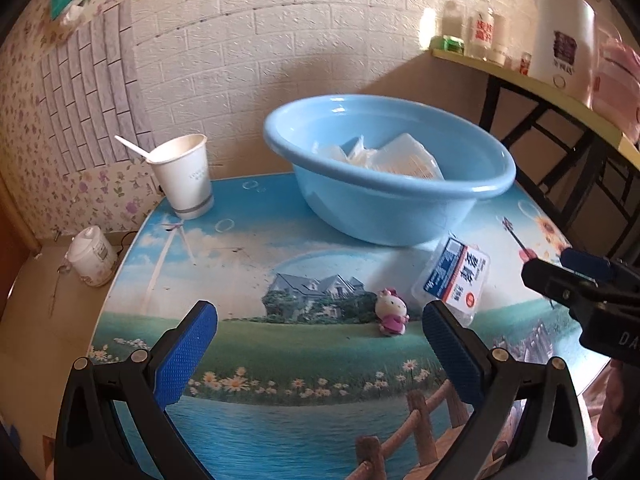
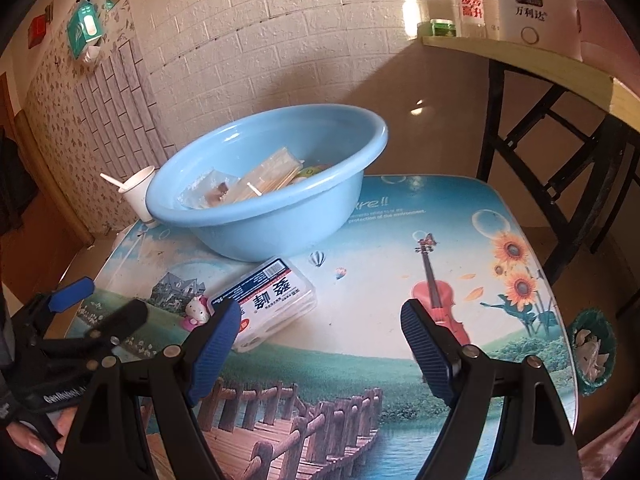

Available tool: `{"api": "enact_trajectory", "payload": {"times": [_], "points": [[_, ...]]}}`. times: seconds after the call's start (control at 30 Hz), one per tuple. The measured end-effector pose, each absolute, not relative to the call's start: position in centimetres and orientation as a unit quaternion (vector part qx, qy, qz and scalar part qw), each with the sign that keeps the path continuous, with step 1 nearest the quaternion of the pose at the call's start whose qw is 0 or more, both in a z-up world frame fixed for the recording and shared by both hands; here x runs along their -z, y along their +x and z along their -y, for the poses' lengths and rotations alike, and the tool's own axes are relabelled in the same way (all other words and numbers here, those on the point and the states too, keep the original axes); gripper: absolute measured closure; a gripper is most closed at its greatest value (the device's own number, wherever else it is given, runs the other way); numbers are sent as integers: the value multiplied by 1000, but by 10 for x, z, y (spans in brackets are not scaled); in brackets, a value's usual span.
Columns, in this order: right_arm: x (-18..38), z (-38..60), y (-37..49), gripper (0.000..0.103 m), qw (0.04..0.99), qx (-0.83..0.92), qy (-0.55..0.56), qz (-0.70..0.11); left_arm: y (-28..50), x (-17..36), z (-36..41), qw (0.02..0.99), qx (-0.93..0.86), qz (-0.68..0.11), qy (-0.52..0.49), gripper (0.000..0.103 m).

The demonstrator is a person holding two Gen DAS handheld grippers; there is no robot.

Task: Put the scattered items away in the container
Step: 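Withdraw both grippers from the basin back over the table, then move the left gripper to the pink figurine while the right gripper approaches the white floss box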

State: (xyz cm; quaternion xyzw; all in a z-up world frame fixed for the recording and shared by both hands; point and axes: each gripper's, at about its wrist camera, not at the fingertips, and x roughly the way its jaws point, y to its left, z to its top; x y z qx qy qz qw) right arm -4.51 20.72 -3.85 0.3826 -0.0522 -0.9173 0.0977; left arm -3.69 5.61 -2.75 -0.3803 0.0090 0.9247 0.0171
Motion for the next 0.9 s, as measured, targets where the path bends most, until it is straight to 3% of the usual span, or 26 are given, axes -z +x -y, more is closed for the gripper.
{"api": "enact_trajectory", "payload": {"times": [0.9], "points": [[65,-204,-55,19,123,906,405,22,-47,49,-71,44,-912,-18,-407,0]]}}
